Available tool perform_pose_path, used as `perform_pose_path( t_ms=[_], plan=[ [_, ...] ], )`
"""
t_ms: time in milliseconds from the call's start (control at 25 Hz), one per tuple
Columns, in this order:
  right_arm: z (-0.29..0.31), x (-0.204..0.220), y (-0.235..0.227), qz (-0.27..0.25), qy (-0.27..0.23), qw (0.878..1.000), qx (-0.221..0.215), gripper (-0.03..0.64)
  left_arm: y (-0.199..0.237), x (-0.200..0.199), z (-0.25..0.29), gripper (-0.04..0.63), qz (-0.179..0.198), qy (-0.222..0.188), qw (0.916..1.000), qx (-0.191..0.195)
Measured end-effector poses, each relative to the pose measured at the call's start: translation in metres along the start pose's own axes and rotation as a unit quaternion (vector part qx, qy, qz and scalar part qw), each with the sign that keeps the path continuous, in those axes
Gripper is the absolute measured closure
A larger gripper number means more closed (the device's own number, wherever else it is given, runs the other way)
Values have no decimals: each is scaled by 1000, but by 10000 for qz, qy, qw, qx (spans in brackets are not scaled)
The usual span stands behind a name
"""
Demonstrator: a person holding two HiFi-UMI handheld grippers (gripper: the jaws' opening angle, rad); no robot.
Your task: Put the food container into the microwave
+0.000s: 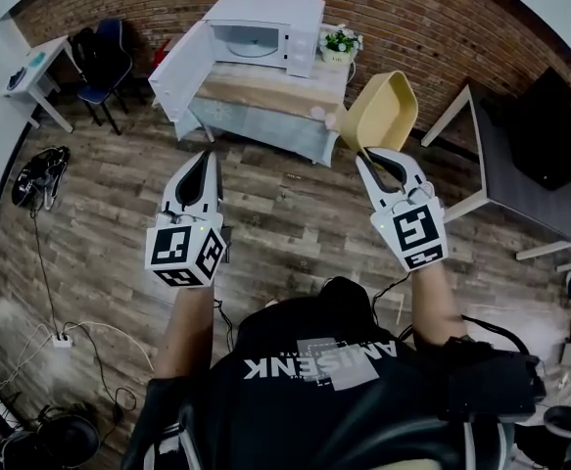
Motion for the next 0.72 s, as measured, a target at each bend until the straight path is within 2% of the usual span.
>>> perform_pose_path(
  t_ms=[280,720],
  plan=[
    [30,-4,5,28,-54,9997,-222,565,19,16,5,583,-205,88,9997,-73],
    [112,10,-38,63,-267,9988,-415,565,49,20,63,583,56,23,9996,-268]
  ],
)
Point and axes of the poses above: the fingertips, and each gripper's own axes: z forward along the fingers, y to its left, x out of its underside, the point moved 3 cm from there along -z, backward along the fingers, and after that the axes turned 8 degrees about -y, right-handed, at the moved point
